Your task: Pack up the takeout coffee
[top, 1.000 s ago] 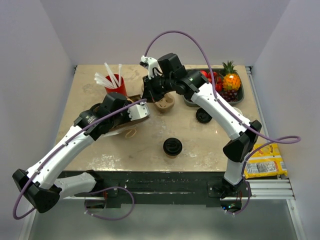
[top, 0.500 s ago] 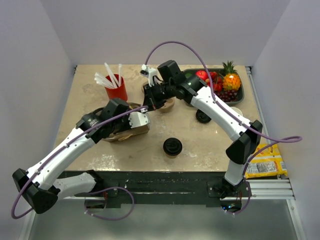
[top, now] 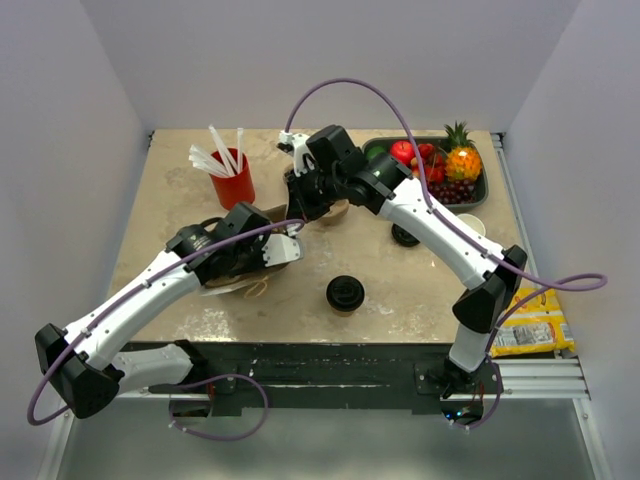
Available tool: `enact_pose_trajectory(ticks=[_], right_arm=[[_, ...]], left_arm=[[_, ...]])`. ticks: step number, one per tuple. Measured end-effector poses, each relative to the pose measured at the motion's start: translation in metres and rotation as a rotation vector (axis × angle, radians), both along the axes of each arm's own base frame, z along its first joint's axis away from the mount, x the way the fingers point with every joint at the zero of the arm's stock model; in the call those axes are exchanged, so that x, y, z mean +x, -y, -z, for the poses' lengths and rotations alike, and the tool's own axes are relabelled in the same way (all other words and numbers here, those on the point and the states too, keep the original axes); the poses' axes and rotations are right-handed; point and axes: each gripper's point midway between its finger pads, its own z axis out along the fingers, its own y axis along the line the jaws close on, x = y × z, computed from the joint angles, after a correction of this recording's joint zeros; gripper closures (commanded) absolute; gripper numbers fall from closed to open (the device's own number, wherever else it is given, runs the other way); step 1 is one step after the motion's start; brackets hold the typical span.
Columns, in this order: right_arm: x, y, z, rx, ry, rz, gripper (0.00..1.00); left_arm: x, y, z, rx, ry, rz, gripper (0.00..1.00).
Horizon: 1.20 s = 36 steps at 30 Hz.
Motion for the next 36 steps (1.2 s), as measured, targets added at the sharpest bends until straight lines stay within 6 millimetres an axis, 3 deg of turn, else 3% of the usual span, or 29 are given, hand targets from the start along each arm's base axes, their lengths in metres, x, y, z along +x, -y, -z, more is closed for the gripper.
enact_pose_trajectory(ticks=[12,19,28,31,36], right_arm=[[-0.021,0.013,0.007,-0.074,0.006,-0.042,1.0],[-0.02,0.015,0.007,-0.075,0.007,-0.055,1.0],[-0.008,0.018,0.017,-0.076,-0.026,-0.048,1.0],[-0.007,0.018,0.017,-0.072,-0.029,-0.048,1.0],[-0.002,0.02,0.014,-0.05,-0.038,-0.042,1.0]], left_arm=[[-0.004,0.013,0.008,0.029,-0.021,0.041,1.0],[0.012,0.02,0.022,0.078,0.008,0.029,1.0],[0.015,0.015,0.033,0.109,0.012,0.003,1.0],[0.019,0.01,0.03,0.114,0.049,-0.027,1.0],[0.025,0.005,0.008,0.08,0.144,-0.065,1.0]])
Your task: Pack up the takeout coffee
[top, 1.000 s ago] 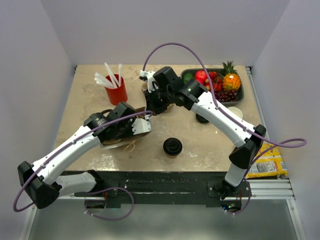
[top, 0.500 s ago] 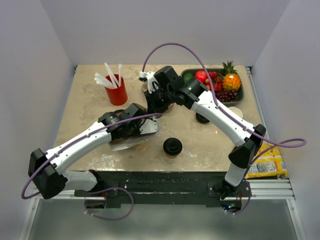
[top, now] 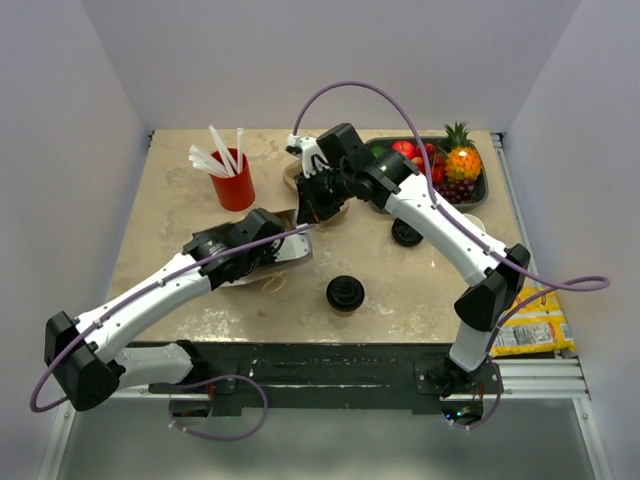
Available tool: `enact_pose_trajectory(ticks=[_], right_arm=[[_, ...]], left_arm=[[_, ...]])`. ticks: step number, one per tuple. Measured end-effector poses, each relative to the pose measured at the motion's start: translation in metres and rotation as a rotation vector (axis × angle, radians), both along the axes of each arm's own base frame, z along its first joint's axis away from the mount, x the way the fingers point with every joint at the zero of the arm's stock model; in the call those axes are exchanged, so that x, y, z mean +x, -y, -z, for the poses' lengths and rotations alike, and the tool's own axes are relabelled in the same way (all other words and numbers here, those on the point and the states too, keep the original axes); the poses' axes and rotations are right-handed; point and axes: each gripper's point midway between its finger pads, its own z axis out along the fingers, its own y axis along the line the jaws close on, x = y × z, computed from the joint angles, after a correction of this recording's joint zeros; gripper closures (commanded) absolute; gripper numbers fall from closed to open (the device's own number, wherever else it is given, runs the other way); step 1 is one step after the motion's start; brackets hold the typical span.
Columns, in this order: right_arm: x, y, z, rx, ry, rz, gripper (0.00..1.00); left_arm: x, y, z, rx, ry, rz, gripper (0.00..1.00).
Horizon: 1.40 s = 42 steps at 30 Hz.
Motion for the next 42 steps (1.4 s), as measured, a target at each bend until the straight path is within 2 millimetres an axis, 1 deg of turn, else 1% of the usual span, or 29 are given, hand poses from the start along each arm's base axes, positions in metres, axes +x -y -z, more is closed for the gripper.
enact_pose_trajectory(ticks=[2,4,7,9,12,23,30,31,32,33,34,35,38,40,42], right_arm=[[0.004,0.004,-0.001,0.017,-0.019,0.005,1.0],[0.006,0.005,-0.003,0.036,-0.038,0.004,1.0],[0.006,0.004,-0.006,0.071,-0.064,-0.012,1.0],[0.004,0.002,-0.006,0.084,-0.078,-0.024,1.0],[0.006,0.002,-0.006,0.084,-0.075,-0.022,1.0],[0.015,0.007,-0.001,0.05,-0.054,0.029,1.0],[0.015,0.007,-0.001,0.049,-0.051,0.03,1.0],[0.015,0.007,-0.001,0.05,-0.051,0.028,0.93],[0.014,0.007,-0.001,0.052,-0.051,0.023,0.83],[0.013,0.006,-0.001,0.054,-0.054,0.018,0.55],[0.012,0.005,-0.003,0.061,-0.056,0.009,0.44],[0.011,0.004,-0.005,0.07,-0.06,0.002,0.3],[0.013,0.003,-0.02,0.105,-0.036,-0.019,0.22],[0.018,0.003,-0.037,0.137,0.0,-0.021,0.21],[0.027,0.008,-0.056,0.172,0.042,-0.016,0.21]], left_arm=[[0.004,-0.001,-0.008,-0.015,0.043,-0.018,1.0],[0.008,-0.001,-0.009,-0.013,0.058,-0.034,1.0],[0.012,0.001,0.0,0.009,0.045,-0.055,1.0],[0.014,0.001,0.009,0.034,0.027,-0.066,1.0],[0.015,0.001,0.016,0.049,0.012,-0.083,1.0],[0.02,0.003,0.022,0.06,0.009,-0.106,1.0],[0.018,0.005,0.024,0.046,0.0,-0.114,1.0],[0.018,0.005,0.024,0.043,-0.003,-0.117,1.0],[0.017,0.005,0.024,0.038,-0.007,-0.116,1.0],[0.016,0.006,0.024,0.033,-0.011,-0.114,1.0],[0.015,0.005,0.024,0.031,-0.013,-0.112,1.0],[0.014,0.005,0.023,0.028,-0.016,-0.111,1.0],[0.012,0.004,0.021,0.005,-0.023,-0.11,1.0],[0.011,0.005,0.021,-0.027,-0.038,-0.107,1.0],[0.009,0.004,0.02,-0.062,-0.059,-0.106,1.0]])
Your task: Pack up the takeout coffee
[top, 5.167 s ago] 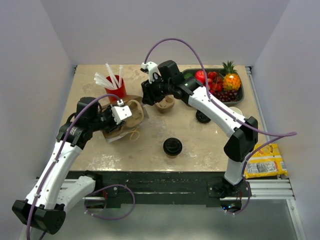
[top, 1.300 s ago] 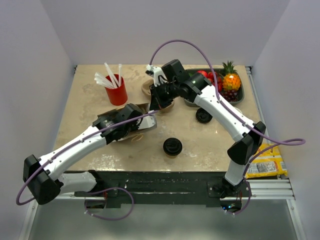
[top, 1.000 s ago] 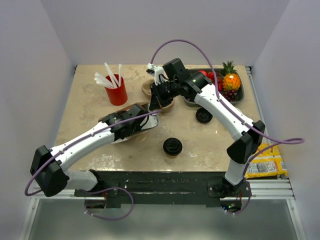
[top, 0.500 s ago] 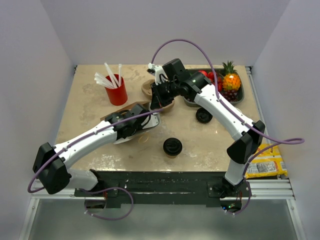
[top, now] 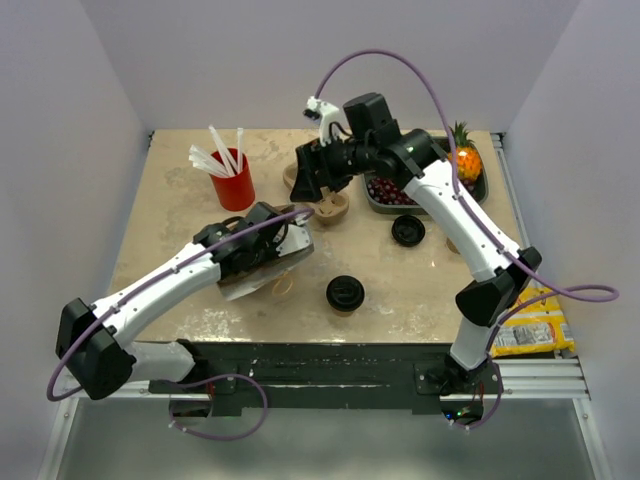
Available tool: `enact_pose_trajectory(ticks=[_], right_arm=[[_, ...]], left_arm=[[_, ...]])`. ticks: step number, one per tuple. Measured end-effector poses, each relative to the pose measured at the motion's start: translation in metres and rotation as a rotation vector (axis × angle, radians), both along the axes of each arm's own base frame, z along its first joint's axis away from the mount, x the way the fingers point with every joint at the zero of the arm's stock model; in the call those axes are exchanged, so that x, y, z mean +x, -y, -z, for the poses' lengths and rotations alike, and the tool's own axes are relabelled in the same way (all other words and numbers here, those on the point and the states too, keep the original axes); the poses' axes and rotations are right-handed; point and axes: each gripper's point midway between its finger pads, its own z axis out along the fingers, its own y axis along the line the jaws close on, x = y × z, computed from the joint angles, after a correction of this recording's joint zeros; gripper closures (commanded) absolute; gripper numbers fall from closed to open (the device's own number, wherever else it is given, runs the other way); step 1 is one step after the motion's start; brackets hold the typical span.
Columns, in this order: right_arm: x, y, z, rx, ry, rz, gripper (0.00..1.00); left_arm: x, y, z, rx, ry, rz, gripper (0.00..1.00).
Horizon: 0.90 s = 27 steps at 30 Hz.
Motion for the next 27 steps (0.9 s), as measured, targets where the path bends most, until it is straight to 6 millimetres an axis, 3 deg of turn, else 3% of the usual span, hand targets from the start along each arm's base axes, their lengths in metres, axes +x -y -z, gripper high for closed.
enact_pose_trajectory(ticks=[3,6,9,13,21,27], right_arm=[[0.014,0.014,-0.016,0.02,0.048,0.032,0.2],[0.022,0.026,-0.02,0.019,0.071,0.055,0.2],[0.021,0.029,-0.018,0.01,0.084,0.04,0.26],[0.007,0.028,-0.002,-0.008,0.065,-0.031,0.35],[-0.015,0.027,0.059,-0.06,-0.079,-0.091,0.37],[-0.024,0.011,0.06,-0.039,-0.065,-0.126,0.37]], left_arm=[[-0.001,-0.003,-0.001,-0.05,-0.032,-0.007,1.0],[0.004,-0.008,-0.002,-0.078,-0.042,-0.031,1.0],[0.011,-0.017,-0.003,-0.079,-0.04,-0.064,1.0],[0.021,-0.024,-0.007,-0.067,-0.033,-0.086,1.0],[0.031,-0.025,-0.01,-0.07,-0.031,-0.11,1.0],[0.031,-0.026,-0.01,-0.073,-0.049,-0.122,1.0]])
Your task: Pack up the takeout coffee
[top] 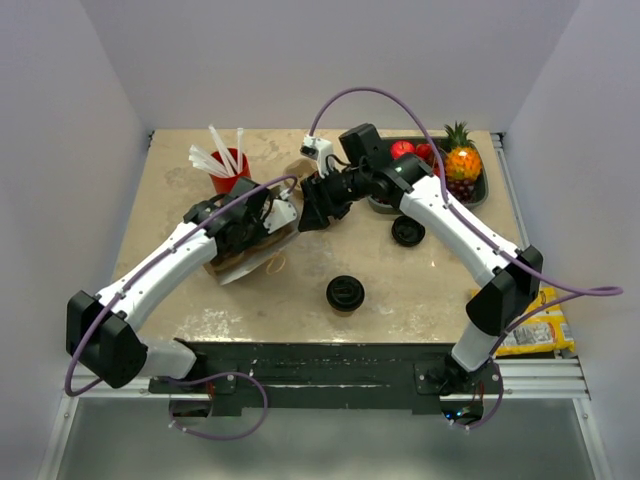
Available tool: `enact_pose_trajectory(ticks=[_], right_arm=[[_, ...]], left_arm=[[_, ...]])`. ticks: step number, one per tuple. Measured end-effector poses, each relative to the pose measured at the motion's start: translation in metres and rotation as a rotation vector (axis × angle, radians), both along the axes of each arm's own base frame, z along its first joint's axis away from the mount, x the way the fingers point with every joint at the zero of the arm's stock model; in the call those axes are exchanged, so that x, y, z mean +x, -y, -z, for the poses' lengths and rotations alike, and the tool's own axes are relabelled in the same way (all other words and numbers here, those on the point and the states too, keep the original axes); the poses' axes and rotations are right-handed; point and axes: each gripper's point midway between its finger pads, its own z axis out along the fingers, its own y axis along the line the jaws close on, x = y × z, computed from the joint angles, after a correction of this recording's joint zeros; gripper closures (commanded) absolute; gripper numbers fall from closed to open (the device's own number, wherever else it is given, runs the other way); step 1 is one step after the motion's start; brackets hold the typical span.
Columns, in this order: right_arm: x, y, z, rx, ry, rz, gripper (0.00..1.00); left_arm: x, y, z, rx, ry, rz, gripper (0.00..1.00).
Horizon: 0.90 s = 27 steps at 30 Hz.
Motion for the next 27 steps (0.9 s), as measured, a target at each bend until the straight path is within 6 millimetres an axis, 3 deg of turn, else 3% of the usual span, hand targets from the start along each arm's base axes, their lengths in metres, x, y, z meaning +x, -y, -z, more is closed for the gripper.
enact_pose_trajectory(ticks=[6,7,10,22,26,27], right_arm=[[-0.001,-0.012,-0.001,0.013,0.011,0.019,0.43],[-0.001,-0.013,-0.001,0.013,0.015,0.027,0.49],[0.004,-0.014,0.001,-0.002,0.022,0.066,0.53],[0.019,-0.013,0.023,-0.071,-0.002,0.17,0.51],[0.016,-0.019,0.027,-0.077,-0.007,0.162,0.61],[0.016,-0.019,0.027,-0.077,-0.006,0.162,0.7]], left_arm=[[-0.002,-0.001,-0.001,-0.004,-0.01,-0.013,1.0],[-0.002,-0.001,-0.001,-0.003,-0.013,-0.013,1.0],[-0.001,0.0,-0.002,-0.002,-0.015,-0.014,1.0],[-0.002,-0.001,-0.002,-0.017,-0.019,-0.042,1.0],[-0.003,-0.001,-0.002,-0.024,-0.022,-0.052,1.0],[-0.003,-0.001,-0.002,-0.026,-0.022,-0.053,1.0]])
